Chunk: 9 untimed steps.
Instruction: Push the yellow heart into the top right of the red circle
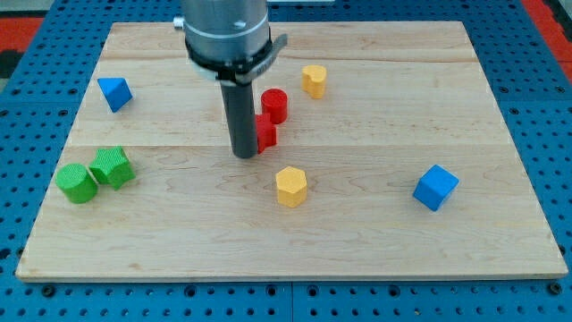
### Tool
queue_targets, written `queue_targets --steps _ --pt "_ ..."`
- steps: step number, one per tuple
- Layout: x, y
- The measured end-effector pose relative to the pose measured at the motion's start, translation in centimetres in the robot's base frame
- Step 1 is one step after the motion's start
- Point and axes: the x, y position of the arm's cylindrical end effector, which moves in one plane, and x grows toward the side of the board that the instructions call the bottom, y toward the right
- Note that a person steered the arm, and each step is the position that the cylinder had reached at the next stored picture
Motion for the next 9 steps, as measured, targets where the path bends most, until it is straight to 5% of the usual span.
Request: queue_targets --steps 3,4,7,9 --pt "1.6 3.6" --pt "0.5 8.8" --pt "-10.1 13.7" --pt "-11.2 13.7"
